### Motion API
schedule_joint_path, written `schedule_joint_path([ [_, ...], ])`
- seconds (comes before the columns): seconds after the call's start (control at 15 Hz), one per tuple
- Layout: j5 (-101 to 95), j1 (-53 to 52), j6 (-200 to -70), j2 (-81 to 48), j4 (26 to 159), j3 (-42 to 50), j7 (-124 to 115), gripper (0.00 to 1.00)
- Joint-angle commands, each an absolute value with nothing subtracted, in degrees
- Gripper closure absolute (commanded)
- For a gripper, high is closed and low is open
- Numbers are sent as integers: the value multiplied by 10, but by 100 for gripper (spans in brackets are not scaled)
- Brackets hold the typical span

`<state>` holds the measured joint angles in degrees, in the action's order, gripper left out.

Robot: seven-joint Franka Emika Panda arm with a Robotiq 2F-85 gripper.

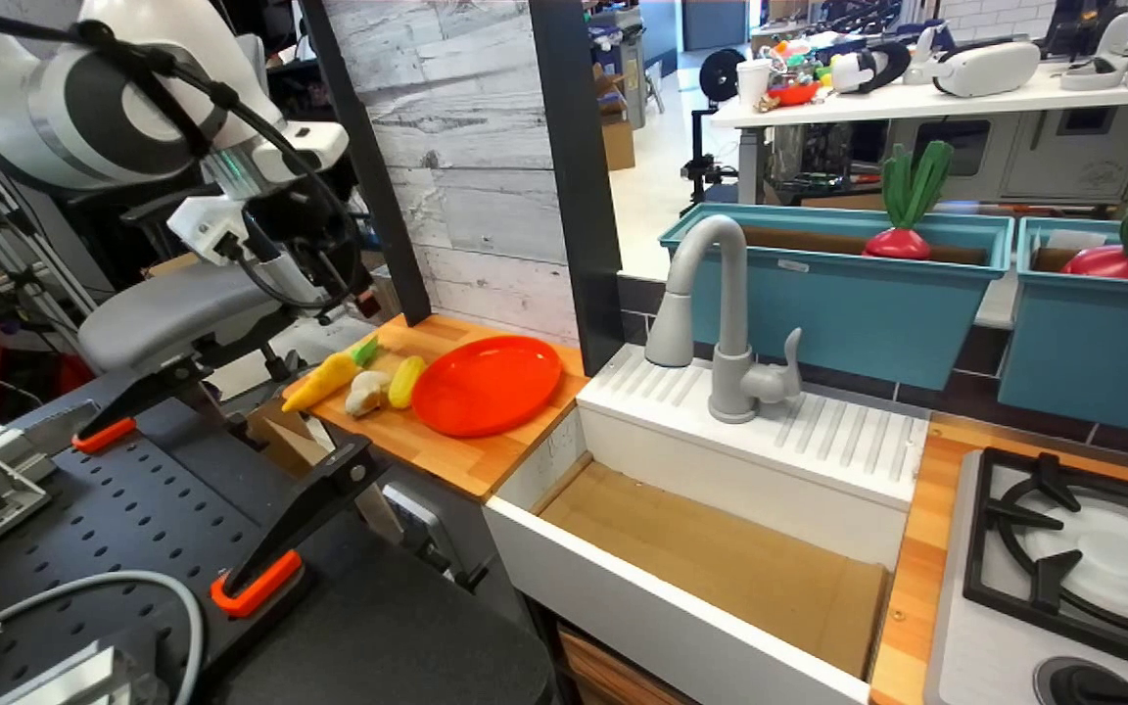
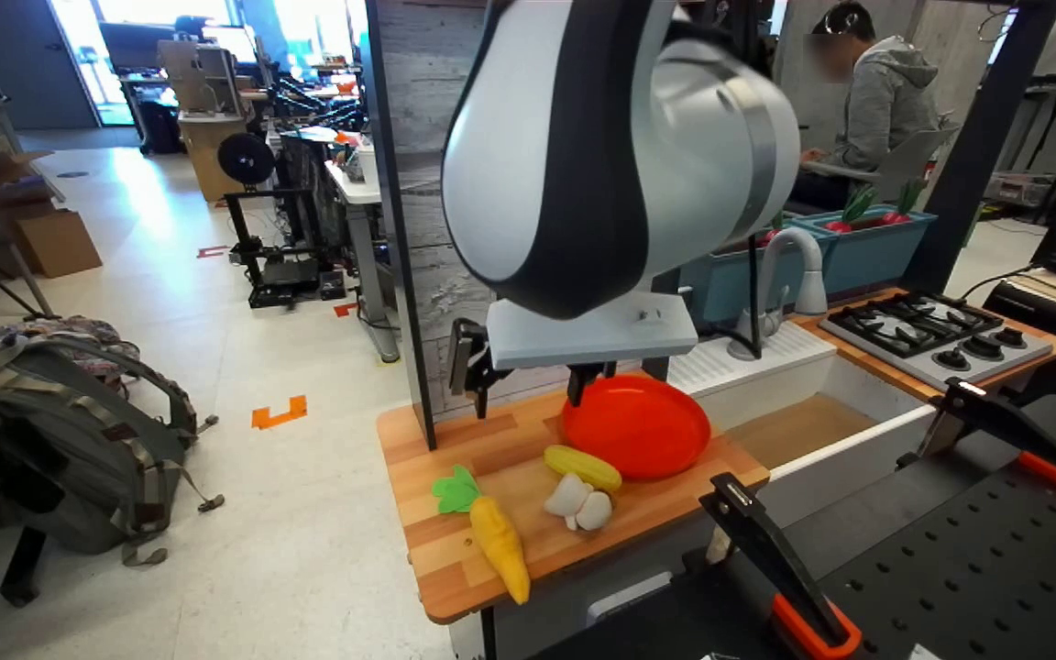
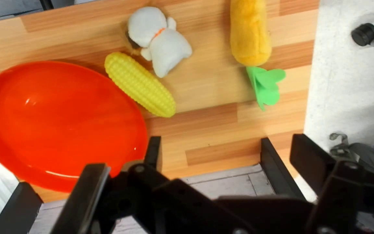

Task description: Move the white small doll forward

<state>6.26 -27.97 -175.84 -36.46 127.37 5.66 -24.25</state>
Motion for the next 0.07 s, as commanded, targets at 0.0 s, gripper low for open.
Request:
schedule_joint_path([
  [0.0,66,-279,-1756,-344,1287,56,-238,0],
])
